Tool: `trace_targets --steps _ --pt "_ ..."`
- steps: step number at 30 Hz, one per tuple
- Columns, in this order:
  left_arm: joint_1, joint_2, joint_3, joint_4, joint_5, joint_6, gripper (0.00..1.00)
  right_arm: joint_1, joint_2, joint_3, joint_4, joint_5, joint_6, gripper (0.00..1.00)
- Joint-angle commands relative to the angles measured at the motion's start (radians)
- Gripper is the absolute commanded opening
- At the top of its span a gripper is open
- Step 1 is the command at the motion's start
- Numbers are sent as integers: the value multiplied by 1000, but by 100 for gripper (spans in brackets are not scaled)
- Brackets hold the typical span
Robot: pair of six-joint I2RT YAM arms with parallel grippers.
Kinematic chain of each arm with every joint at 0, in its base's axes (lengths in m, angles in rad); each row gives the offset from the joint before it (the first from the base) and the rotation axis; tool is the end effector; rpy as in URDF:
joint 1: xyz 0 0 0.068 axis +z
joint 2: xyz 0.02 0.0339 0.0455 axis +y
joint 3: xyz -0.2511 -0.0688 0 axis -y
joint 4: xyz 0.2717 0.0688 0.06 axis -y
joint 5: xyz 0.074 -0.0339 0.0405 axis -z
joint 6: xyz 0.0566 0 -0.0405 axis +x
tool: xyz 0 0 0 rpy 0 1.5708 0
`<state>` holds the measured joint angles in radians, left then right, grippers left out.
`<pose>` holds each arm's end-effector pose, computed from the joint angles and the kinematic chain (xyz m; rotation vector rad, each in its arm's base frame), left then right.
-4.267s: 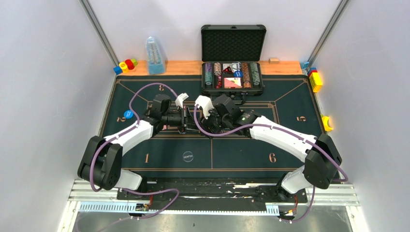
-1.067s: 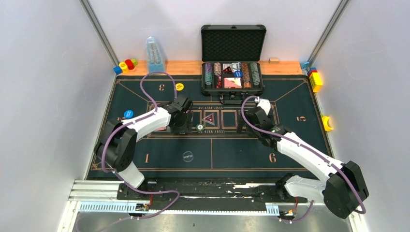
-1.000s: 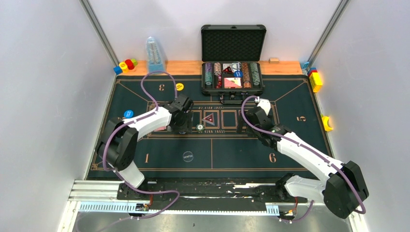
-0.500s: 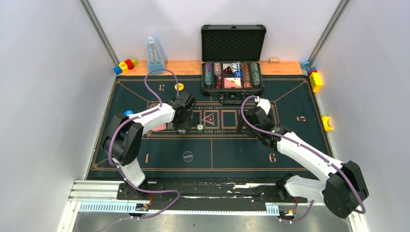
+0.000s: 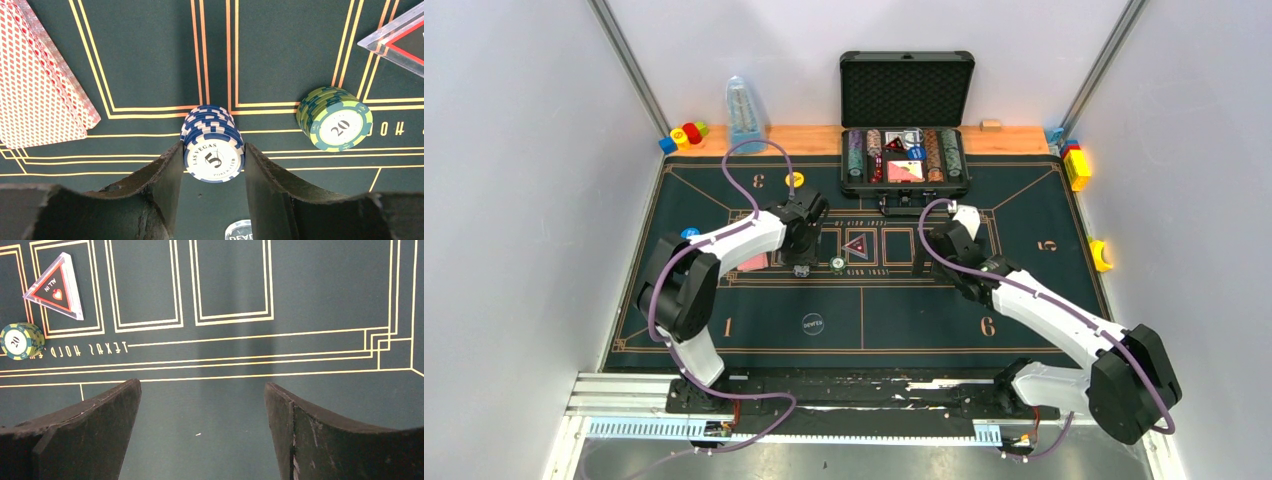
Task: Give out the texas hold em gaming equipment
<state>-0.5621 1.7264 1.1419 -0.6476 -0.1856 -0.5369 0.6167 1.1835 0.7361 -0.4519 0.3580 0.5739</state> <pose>0.3116 -0.1839 0.1394 -0.0091 2.7575 -0.0274 0.2359 0.1429 0.1831 0.0998 2.3947 0.1097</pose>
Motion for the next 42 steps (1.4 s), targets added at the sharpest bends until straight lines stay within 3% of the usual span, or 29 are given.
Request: trace_targets --steps 1,5,21,30,35,42 --pt "4 20 41 -16 -13 -12 55 -2 4 13 25 19 -12 95" --pt "4 28 45 -26 -30 -14 55 -2 -4 11 25 18 -12 95" --pt "4 -47 27 -50 -33 -42 30 -3 5 11 25 17 -14 95" --pt "4 -110 27 -64 -32 -47 24 -2 2 10 25 15 -14 95" --pt "2 -215 -56 -113 -22 -82 23 -3 -1 9 24 17 -14 95" --pt "2 -500 -272 -193 -27 -173 28 -2 -4 8 25 15 -12 95"
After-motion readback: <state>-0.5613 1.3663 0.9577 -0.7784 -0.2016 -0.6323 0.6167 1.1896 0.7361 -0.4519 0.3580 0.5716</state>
